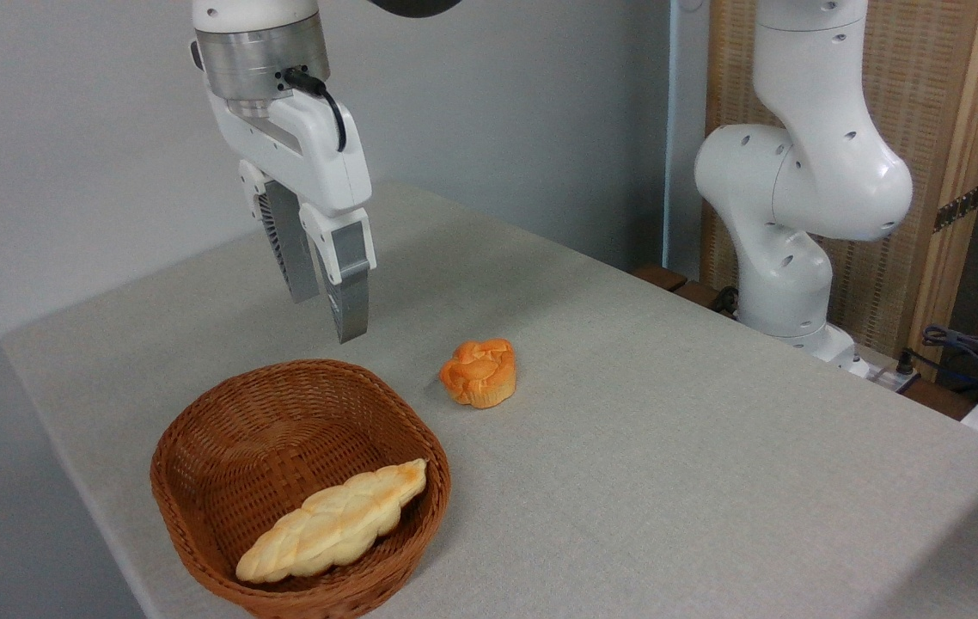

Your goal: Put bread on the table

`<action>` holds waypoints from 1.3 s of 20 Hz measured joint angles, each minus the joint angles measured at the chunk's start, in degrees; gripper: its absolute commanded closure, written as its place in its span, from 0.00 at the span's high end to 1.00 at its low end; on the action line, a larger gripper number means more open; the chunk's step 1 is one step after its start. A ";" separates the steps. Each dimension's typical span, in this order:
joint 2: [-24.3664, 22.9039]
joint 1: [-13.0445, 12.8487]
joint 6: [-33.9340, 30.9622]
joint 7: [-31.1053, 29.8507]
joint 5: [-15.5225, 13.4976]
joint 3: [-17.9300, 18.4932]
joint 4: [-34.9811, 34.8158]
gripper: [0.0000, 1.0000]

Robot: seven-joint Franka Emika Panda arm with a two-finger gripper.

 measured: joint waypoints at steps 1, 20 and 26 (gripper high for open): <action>-0.01 0.09 -0.01 -0.02 0.03 0.30 0.02 1.00; -0.14 -5.51 -0.04 0.05 -3.61 9.70 0.12 1.00; -0.22 -12.79 -0.06 0.06 -3.78 16.97 0.13 1.00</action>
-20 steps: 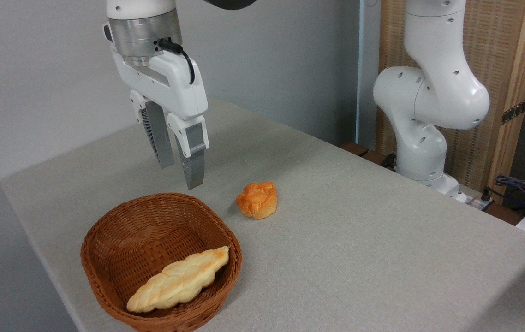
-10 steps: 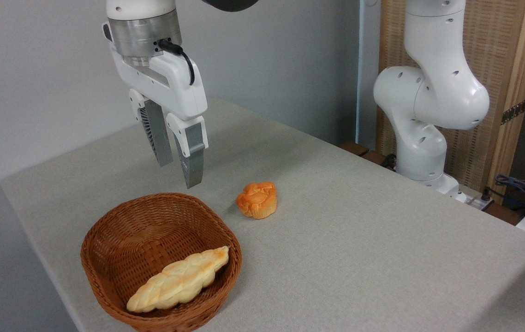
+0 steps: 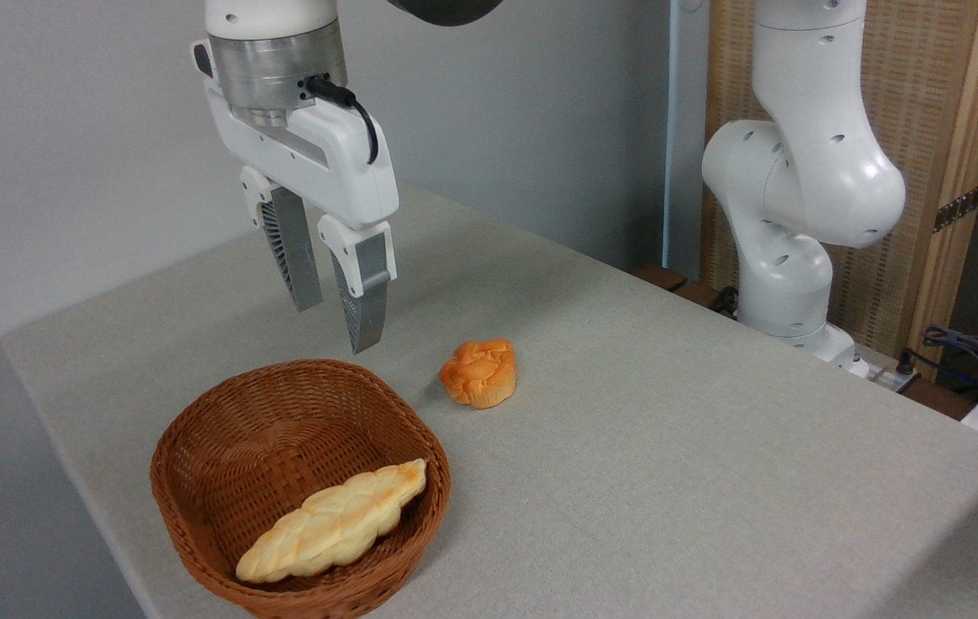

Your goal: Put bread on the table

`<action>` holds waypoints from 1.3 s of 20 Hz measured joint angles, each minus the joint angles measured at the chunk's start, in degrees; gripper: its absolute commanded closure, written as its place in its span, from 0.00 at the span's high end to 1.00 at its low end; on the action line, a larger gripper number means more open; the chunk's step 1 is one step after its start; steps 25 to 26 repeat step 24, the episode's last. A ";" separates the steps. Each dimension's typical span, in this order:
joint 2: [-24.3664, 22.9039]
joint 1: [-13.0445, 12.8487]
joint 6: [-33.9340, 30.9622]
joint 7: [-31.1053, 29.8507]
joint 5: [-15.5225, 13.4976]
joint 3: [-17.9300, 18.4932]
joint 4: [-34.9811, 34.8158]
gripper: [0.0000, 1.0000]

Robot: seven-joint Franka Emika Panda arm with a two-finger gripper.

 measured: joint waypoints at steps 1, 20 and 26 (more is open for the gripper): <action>0.00 -0.11 0.00 0.00 0.00 0.00 0.00 1.00; -1.22 -0.47 -3.29 1.36 0.44 1.94 1.40 1.00; -1.22 -0.73 -3.42 1.36 0.44 1.83 1.40 1.00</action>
